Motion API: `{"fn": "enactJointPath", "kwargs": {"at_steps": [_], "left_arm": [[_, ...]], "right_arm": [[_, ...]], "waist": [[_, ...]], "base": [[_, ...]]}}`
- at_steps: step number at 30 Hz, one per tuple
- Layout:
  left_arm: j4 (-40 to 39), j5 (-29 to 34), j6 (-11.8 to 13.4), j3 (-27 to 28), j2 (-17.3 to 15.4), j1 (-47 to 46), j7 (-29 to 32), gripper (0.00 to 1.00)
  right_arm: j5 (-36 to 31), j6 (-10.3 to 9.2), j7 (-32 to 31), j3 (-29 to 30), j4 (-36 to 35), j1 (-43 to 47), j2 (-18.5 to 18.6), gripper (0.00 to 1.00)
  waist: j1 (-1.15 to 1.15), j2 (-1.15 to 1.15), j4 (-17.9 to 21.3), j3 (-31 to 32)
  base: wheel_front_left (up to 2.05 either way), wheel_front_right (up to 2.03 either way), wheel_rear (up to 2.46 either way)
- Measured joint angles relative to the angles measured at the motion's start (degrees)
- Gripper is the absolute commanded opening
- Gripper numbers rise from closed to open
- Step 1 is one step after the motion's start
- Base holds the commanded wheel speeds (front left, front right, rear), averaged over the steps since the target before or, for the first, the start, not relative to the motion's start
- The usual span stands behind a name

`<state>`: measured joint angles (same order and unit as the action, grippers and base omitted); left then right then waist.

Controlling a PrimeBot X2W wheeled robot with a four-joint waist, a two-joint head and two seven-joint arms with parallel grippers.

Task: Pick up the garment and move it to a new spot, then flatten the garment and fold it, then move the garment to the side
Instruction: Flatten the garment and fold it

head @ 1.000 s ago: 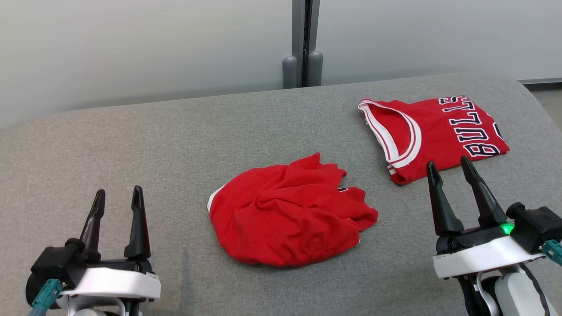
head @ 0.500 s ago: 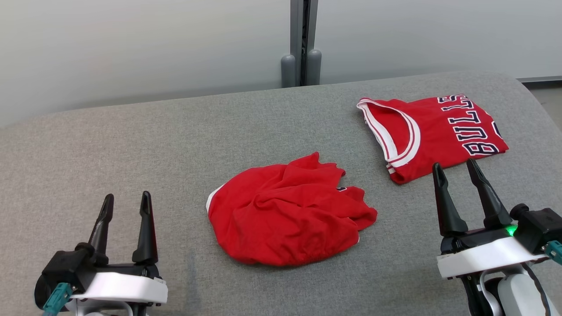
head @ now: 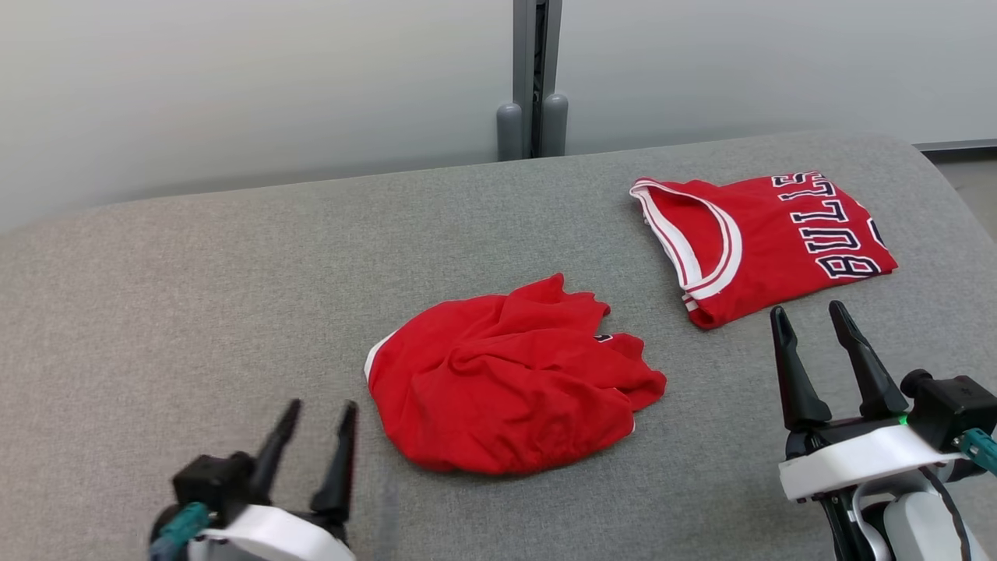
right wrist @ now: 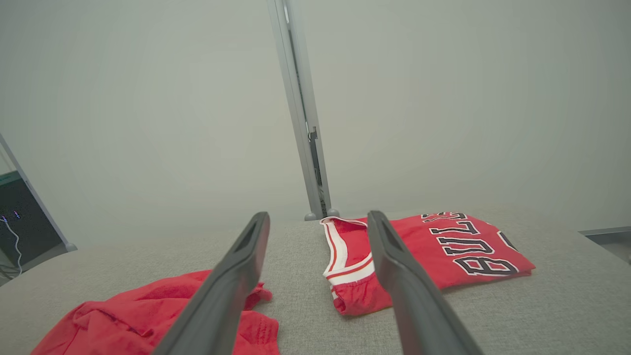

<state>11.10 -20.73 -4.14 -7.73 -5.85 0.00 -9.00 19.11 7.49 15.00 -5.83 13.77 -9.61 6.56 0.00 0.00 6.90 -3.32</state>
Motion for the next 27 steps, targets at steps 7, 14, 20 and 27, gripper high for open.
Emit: {"fn": "enactJointPath", "kwargs": {"at_steps": [7, 14, 20, 27], "left_arm": [[2.6, -4.3, -2.8, -9.2, 0.9, 0.6, 9.9, 1.00], [2.8, -12.9, -3.2, -16.3, 1.3, 0.6, 18.4, 1.00], [5.5, -19.7, -3.3, -18.4, 1.5, -3.5, 19.5, 1.00], [11.5, -22.1, -3.3, -18.9, 2.2, -8.6, 17.0, 1.00]], "right_arm": [[0.0, 0.00, 0.0, 0.5, 0.1, -0.3, -0.1, 1.00], [0.0, 0.00, 0.0, 0.9, -0.1, -0.5, -0.4, 1.00], [0.0, 0.00, 0.0, 0.6, -0.2, -1.6, -0.8, 1.00], [0.0, 0.00, 0.0, 0.0, -0.2, -2.3, -1.1, 1.00]], "waist": [[0.00, 0.00, 0.5, -0.2], [0.00, 0.00, 1.5, -1.1], [0.00, 0.00, 2.5, -2.3], [0.00, 0.00, 4.4, -3.4]], "base": [[0.00, 0.00, 0.00], [0.00, 0.00, 0.00], [0.00, 0.00, 0.00], [0.00, 0.00, 0.00]]}}
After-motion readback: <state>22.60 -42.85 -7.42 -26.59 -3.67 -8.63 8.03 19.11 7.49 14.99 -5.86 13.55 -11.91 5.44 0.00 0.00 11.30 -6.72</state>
